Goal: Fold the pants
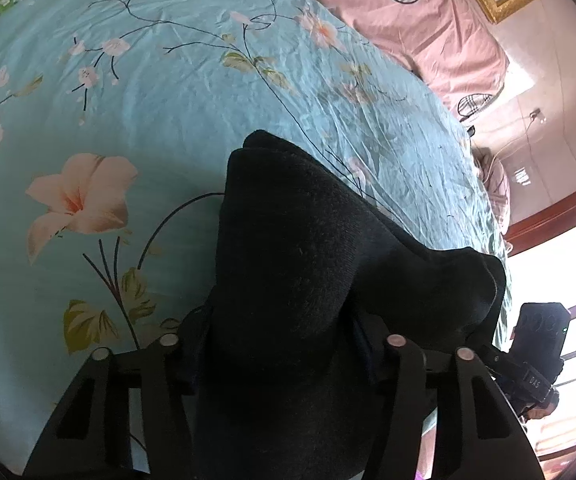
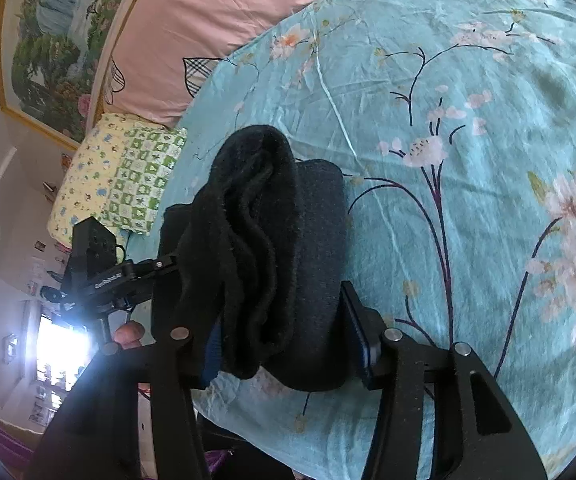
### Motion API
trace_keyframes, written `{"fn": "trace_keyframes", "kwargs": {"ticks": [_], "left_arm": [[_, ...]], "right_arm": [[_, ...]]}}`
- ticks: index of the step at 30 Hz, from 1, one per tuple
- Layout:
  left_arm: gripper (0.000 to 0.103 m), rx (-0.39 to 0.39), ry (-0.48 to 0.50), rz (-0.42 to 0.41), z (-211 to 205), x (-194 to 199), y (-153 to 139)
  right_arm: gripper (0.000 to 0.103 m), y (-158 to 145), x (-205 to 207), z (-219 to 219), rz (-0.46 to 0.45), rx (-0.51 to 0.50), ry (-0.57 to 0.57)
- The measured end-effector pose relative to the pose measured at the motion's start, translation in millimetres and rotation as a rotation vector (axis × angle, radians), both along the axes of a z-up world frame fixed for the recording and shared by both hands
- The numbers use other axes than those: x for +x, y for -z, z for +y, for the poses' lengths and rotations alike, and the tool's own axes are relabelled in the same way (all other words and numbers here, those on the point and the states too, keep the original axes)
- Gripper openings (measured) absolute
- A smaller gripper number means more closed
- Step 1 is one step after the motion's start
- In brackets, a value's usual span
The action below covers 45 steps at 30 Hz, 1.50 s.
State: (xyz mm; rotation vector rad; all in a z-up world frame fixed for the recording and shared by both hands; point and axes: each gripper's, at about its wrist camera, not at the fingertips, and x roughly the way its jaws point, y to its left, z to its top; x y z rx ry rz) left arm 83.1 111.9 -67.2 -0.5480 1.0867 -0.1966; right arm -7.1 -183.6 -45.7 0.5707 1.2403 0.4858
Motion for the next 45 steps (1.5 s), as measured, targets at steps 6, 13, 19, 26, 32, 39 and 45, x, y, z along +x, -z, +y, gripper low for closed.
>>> {"fn": "trace_keyframes", "kwargs": {"ticks": [6,13,19,26,32,39,45], "left_arm": [[0.043,-0.034,-0.023,-0.005,3,-4,-2],[0.034,-0.002,-0.049,-0.022,-2,-11,-15],[0.031,0.03,-0.057,-0.058,-6,-21,-34],[0.03,0.102,-0.105,-0.097,1,-32,-55],[0.03,0.149,-0.169,-0.122,25,-33,-71],[0.03,0.199,-0.257,-0.136,57,-27,-82],[0.03,0.223,-0.324,-0.152,86,-22,-89]], "right_arm": [[0.051,0,-3,0,-0.019,0.024,0.005],[0.044,-10,-1,8,-0.048,0.015,-0.016],[0.043,-17,2,10,-0.063,0.029,-0.015],[0.042,-24,14,24,-0.087,0.043,-0.048],[0.042,-30,36,53,-0.123,0.054,-0.111],[0.042,-25,76,91,-0.144,0.065,-0.183],[0.042,-24,101,129,-0.173,0.072,-0.242]]}}
